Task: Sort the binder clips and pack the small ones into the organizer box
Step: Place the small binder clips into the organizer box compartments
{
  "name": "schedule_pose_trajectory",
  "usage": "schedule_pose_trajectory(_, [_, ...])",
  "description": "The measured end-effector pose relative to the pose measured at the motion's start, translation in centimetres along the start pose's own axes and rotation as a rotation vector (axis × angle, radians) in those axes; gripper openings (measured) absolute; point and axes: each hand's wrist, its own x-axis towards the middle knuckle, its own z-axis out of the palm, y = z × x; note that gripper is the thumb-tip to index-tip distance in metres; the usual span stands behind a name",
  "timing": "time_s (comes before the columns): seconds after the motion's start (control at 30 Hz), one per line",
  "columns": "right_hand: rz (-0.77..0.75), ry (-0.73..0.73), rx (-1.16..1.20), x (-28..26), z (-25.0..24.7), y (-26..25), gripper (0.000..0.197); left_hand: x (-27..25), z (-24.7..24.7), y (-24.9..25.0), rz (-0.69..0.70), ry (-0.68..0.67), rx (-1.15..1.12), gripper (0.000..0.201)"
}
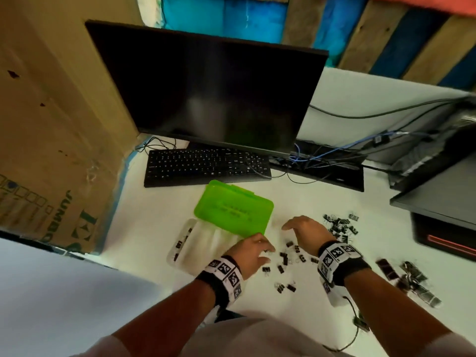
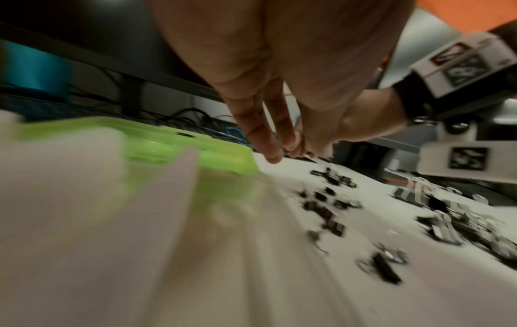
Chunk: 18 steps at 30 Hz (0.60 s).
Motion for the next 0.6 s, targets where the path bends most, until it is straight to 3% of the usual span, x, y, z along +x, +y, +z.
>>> schedule_pose_trajectory(0.07, [0.046, -0.046, -0.031, -1.6, 0.4, 2.0, 0.05, 1.0, 2.1, 1.5, 0.004, -0.076, 0.085, 0.044])
schedule_pose_trajectory(0.13, [0.044, -0.124, -0.045, -2.7, 0.8, 3.1, 0.045, 1.9, 3.6, 2.5, -0.076, -0.138, 0.18, 0.063])
schedule_pose_trajectory(0.3, [0.053, -0.235, 0.079, -4.5, 2.2, 3.3, 0.08, 3.7, 5.3, 3.5, -0.164, -0.184, 0.522, 0.098])
schedule_pose_trajectory(0.4, [0.023, -0.265, -0.012, -4.6, 3.8, 2.8, 0.086, 4.3, 5.5, 3.7, -0.245, -0.252, 0.523, 0.096])
schedule_pose_trajectory(0.5, [-0.018, -0.227, -0.094, -4.3, 5.0, 2.9, 0.071, 4.4, 5.8, 3.6, -0.269, -0.265, 0.524, 0.076])
schedule_pose_trajectory(0.6, [-0.067, -0.147, -0.096, -4.5, 5.4, 3.9, 0.049, 3.9, 6.3, 3.4, -0.272, -0.158, 0.363, 0.066])
